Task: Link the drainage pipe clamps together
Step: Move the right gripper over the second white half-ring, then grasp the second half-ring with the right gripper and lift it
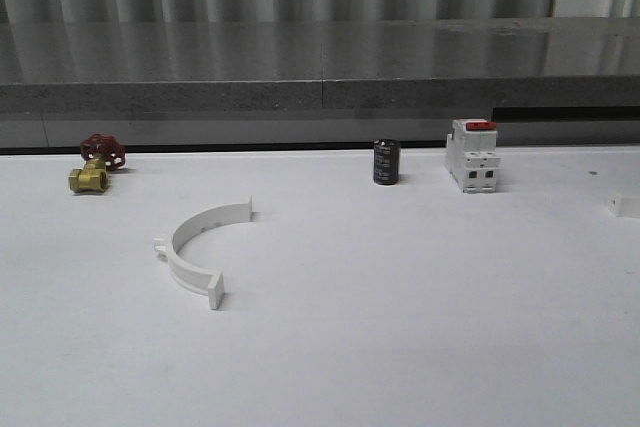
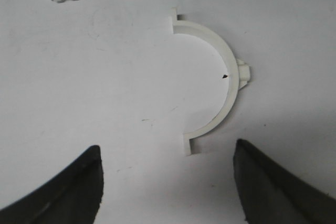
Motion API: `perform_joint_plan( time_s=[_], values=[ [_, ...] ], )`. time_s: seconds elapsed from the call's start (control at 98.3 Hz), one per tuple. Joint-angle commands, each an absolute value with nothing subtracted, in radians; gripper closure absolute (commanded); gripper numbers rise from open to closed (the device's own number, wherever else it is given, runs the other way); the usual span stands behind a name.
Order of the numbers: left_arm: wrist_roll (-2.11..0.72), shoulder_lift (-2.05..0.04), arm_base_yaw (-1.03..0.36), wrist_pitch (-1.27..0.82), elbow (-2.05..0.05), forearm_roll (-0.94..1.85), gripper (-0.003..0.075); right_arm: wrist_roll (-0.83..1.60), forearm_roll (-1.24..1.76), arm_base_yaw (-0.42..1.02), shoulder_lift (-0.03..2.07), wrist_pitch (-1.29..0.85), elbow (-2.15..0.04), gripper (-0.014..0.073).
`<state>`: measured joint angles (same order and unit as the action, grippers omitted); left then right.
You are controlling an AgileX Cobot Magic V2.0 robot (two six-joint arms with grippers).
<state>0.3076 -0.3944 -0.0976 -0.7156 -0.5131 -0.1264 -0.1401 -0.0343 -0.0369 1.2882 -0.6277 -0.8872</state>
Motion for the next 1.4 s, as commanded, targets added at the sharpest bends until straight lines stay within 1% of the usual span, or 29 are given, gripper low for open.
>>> perform_joint_plan(
  time_s=[0.0, 0.122, 0.244, 0.438, 0.783, 1.15, 1.394],
  values=[
    [0.307, -0.400, -0.097, -0.645, -0.538, -0.129, 0.0741, -0.084, -0.031, -0.077, 1.332, -0.603, -0.961, 0.0074],
    [0.307, -0.400, -0.097, -0.645, -0.538, -0.129, 0.0741, 0.000, 0.015, -0.139, 1.420, -0.601, -1.004, 0.0074],
    [0.307, -0.400, -0.097, -0.645, -0.538, -0.129, 0.0741, 0.133, 0.107, -0.199, 1.509, -0.598, -1.045, 0.0074],
    [0.307, -0.400, -0.097, -0.645, -0.538, -0.129, 0.0741, 0.254, 0.154, -0.257, 1.641, -0.590, -1.106, 0.0074],
    [0.307, -0.400, -0.097, -0.645, -0.538, -0.129, 0.0741, 0.315, 0.154, -0.274, 1.790, -0.557, -1.170, 0.0074],
    [0.307, -0.400, -0.097, -0.645, -0.538, -0.129, 0.0741, 0.318, 0.154, -0.274, 1.845, -0.551, -1.186, 0.0077],
    [0.307, -0.400, -0.097, -0.645, -0.538, -0.129, 0.0741, 0.318, 0.155, -0.274, 1.863, -0.560, -1.186, 0.0180]
  ],
)
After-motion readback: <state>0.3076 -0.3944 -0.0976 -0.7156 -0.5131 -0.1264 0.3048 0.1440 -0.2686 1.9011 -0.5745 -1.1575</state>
